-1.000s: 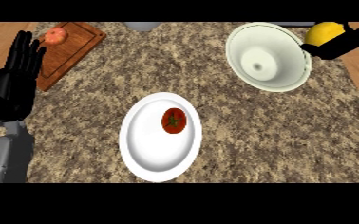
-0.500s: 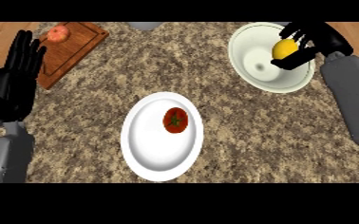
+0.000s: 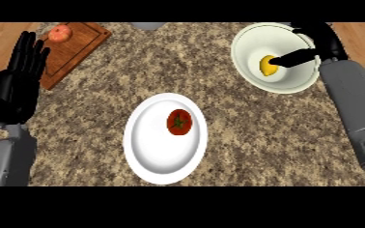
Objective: Pick the lemon from the plate and place it in the bowl
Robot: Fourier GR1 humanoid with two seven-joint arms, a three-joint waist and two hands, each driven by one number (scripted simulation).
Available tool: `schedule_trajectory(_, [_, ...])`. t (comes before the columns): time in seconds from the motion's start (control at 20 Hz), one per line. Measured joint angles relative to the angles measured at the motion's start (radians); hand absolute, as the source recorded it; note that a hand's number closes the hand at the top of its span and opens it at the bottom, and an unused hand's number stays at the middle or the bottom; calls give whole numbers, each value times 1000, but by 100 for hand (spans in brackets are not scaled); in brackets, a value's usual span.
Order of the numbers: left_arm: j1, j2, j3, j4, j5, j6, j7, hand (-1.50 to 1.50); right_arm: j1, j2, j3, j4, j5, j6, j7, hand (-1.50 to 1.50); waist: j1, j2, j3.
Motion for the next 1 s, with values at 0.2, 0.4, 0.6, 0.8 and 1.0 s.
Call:
schedule_trajectory(0.2, [1, -8, -3, 3, -4, 5, -3, 0, 2, -37, -91, 22, -62, -78, -82, -150, -3, 0, 0])
schedule_trajectory(0.4, [3, 5, 10, 0, 3, -1, 3, 0, 0, -104, -167, 61, -113, -108, -119, -150, -5, -1, 0])
schedule_trajectory(0.6, [14, 4, 15, 3, 4, -6, -17, 0, 25, -204, -251, 109, -180, -64, -166, -150, -7, 0, 0])
schedule_trajectory(0.8, [8, 3, 12, 3, 3, -6, -13, 0, 68, -308, -315, 163, -235, 23, -232, -150, -5, 3, 1])
schedule_trajectory(1.0, [2, -5, 9, 13, -2, -1, -24, 0, 119, -397, -363, 215, -275, 121, -295, -150, -4, 6, 2])
